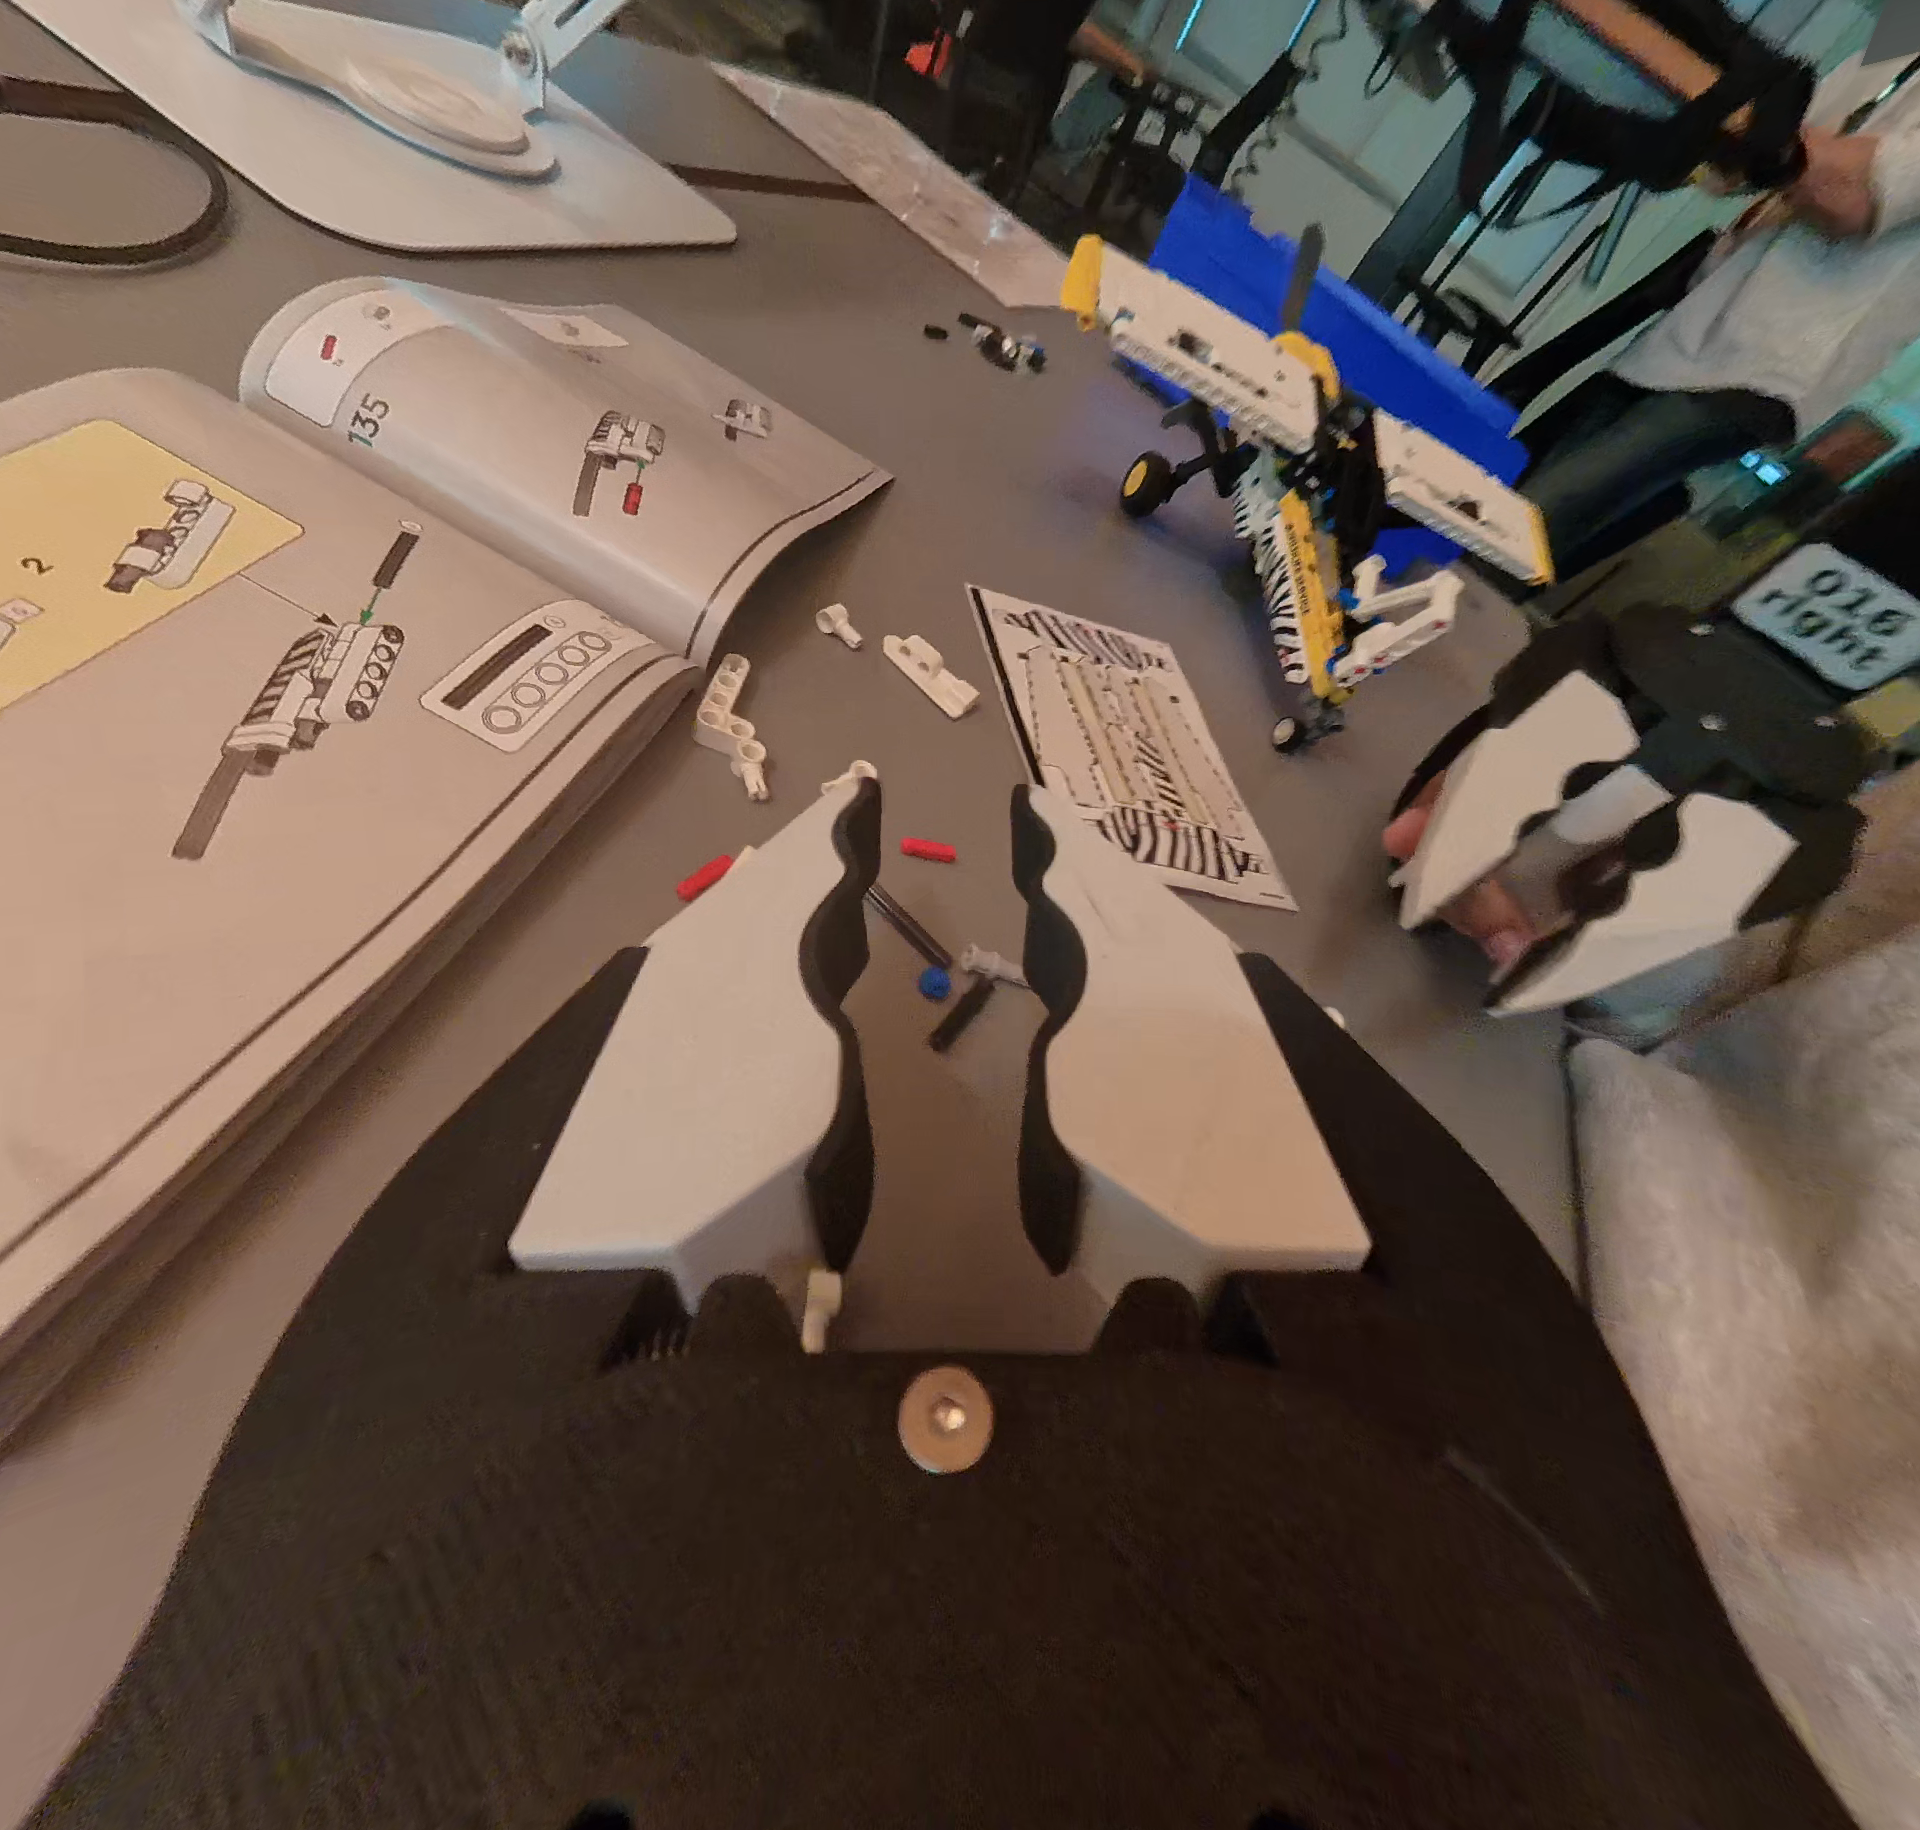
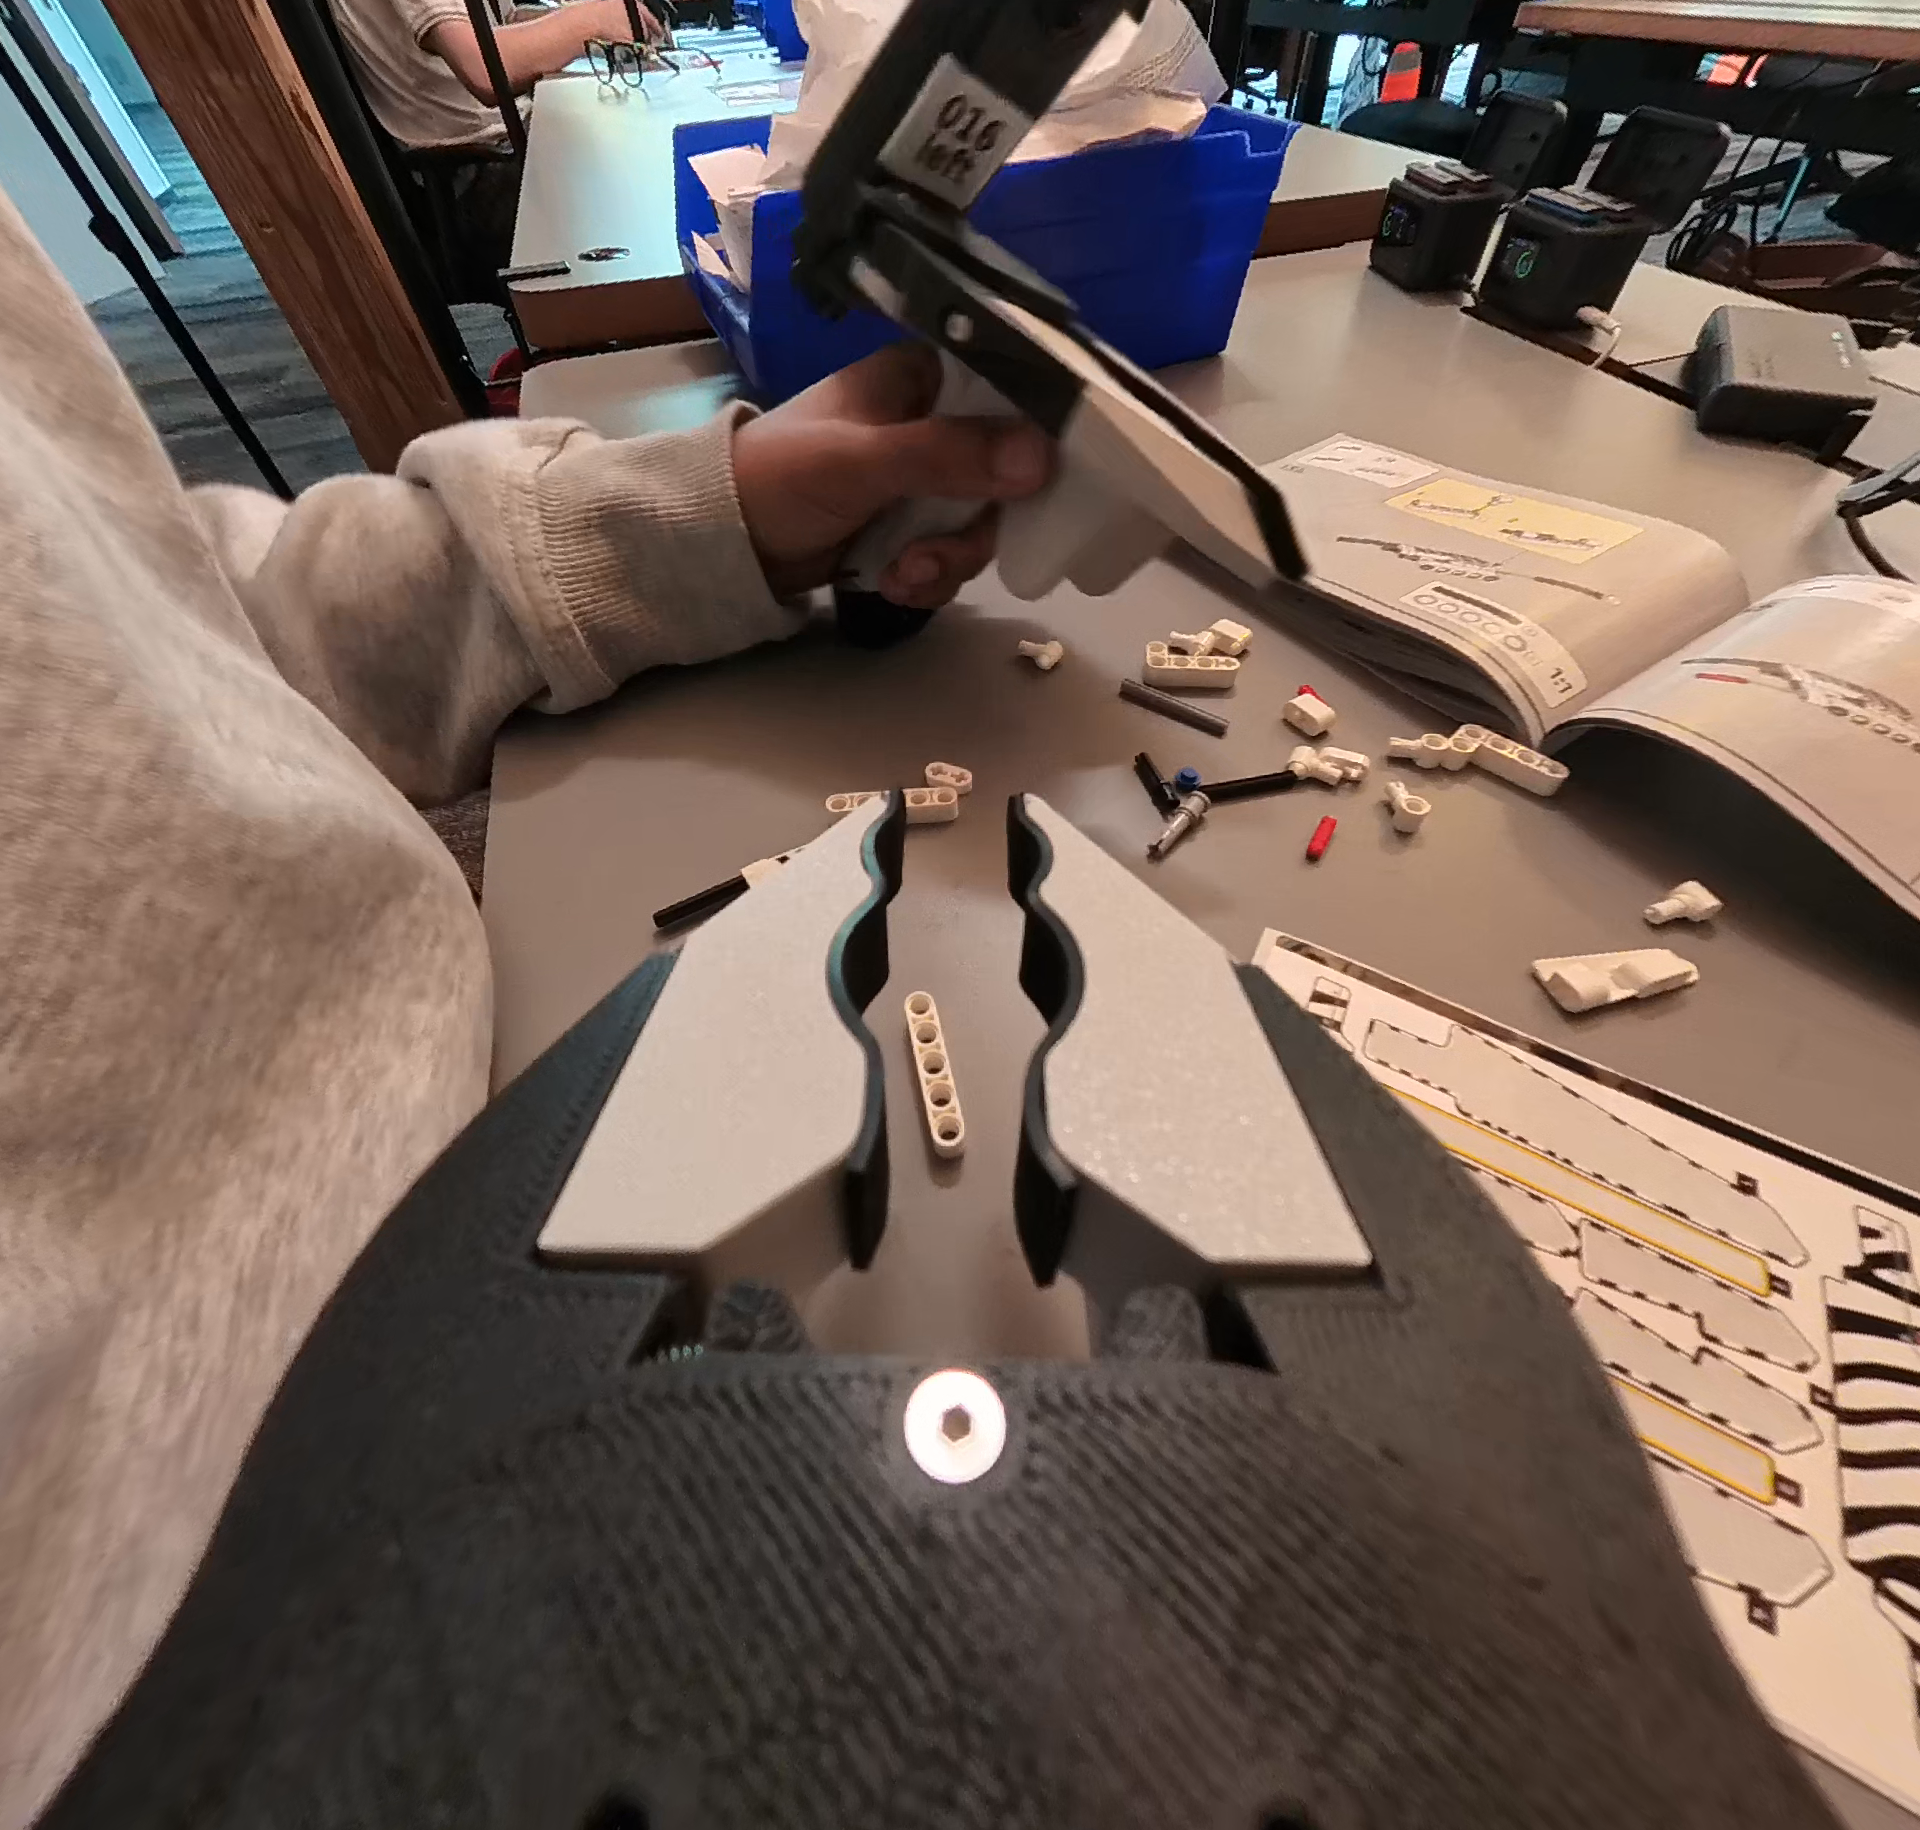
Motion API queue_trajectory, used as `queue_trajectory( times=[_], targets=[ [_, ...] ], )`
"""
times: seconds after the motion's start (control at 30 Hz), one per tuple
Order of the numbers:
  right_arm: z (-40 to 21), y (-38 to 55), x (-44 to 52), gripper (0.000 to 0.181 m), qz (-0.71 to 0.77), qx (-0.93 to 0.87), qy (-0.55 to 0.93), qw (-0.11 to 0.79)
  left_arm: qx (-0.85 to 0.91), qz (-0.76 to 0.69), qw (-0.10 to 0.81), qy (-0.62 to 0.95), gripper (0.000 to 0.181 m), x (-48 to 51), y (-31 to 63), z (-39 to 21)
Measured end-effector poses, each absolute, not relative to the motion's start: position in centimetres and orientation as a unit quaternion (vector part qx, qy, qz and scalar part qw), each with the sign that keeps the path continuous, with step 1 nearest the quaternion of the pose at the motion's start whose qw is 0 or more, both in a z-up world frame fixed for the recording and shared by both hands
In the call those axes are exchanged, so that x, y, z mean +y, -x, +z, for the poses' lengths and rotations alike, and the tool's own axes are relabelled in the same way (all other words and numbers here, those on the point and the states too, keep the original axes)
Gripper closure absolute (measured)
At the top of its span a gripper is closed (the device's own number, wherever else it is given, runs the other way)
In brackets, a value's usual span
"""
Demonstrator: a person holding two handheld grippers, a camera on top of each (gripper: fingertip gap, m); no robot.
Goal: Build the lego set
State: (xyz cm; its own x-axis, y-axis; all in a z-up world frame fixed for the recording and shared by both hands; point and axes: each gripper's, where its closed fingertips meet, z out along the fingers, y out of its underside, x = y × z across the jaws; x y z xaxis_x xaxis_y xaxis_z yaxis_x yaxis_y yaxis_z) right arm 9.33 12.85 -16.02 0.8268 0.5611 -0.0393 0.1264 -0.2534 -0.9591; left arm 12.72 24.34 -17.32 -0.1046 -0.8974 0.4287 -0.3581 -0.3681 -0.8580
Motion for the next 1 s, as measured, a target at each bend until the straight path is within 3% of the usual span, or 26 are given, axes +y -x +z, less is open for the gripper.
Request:
queue_trajectory(
  times=[0.2, 0.4, 0.67, 0.87, 1.0],
  targets=[
    [-16.2, -9.1, 12.8, 0.163, 0.185, -0.231, 0.768, 0.568, 0.578, -0.468, 0.184, 0.643, 0.168, 23.4, -16.0, -20.5],
    [-16.1, -9.1, 12.8, 0.164, 0.186, -0.231, 0.766, 0.571, 0.614, -0.407, 0.201, 0.646, 0.154, 24.1, -17.5, -21.8],
    [-16.1, -9.3, 12.8, 0.165, 0.185, -0.228, 0.764, 0.575, 0.643, -0.359, 0.187, 0.650, 0.178, 23.6, -17.5, -23.3],
    [-14.4, -11.1, 12.8, 0.164, 0.175, -0.203, 0.748, 0.607, 0.663, -0.445, 0.204, 0.566, 0.179, 19.6, -16.1, -19.5],
    [-13.2, -12.1, 12.1, 0.168, 0.156, -0.233, 0.754, 0.594, 0.715, -0.520, 0.153, 0.441, 0.179, 13.9, -13.4, -17.1]
  ],
)
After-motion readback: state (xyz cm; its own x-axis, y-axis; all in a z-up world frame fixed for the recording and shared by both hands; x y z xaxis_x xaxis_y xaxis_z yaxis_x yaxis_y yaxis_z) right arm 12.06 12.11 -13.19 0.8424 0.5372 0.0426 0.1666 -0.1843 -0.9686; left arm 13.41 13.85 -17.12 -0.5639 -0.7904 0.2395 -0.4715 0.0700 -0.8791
